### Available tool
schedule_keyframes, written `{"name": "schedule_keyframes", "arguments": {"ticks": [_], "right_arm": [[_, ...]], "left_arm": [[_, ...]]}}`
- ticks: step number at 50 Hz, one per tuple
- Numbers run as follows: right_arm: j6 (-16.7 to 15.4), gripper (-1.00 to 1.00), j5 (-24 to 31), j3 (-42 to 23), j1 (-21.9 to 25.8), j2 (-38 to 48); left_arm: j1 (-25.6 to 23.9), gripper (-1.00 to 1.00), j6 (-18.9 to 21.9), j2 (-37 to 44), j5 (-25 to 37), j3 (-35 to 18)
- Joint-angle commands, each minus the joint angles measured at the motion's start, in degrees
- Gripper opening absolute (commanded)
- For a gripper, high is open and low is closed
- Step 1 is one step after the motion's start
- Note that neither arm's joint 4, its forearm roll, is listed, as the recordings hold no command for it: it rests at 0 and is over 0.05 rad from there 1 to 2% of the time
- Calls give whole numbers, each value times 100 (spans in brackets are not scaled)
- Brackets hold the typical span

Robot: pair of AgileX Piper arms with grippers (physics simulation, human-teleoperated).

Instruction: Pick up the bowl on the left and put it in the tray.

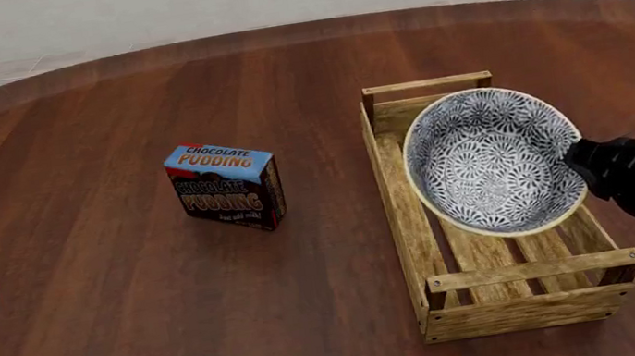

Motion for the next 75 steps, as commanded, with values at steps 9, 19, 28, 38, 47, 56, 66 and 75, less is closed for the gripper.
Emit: {"name": "schedule_keyframes", "arguments": {"ticks": [9, 19, 28, 38, 47, 56, 66, 75], "right_arm": [[-52, -100, -293, -18, -59, 276], [-66, -100, -452, 20, -54, 446], [-84, -100, -582, 55, -30, 584], [-119, -100, -748, 87, -46, 773], [-157, -100, -910, 108, -50, 943], [-223, -100, -987, 103, -104, 1027], [-244, -100, -1050, 101, -125, 1103], [-300, -100, -1081, 65, -166, 1171]], "left_arm": [[0, 100, 0, 0, 0, 0], [0, 100, 0, 0, 0, 0], [0, 100, 0, 0, 0, 0], [0, 100, 0, 0, 0, 0], [0, 100, 0, 0, 0, 0], [0, 100, 0, 0, 0, 0], [0, 100, 0, 0, 0, 0], [0, 100, 0, 0, 0, 0]]}}
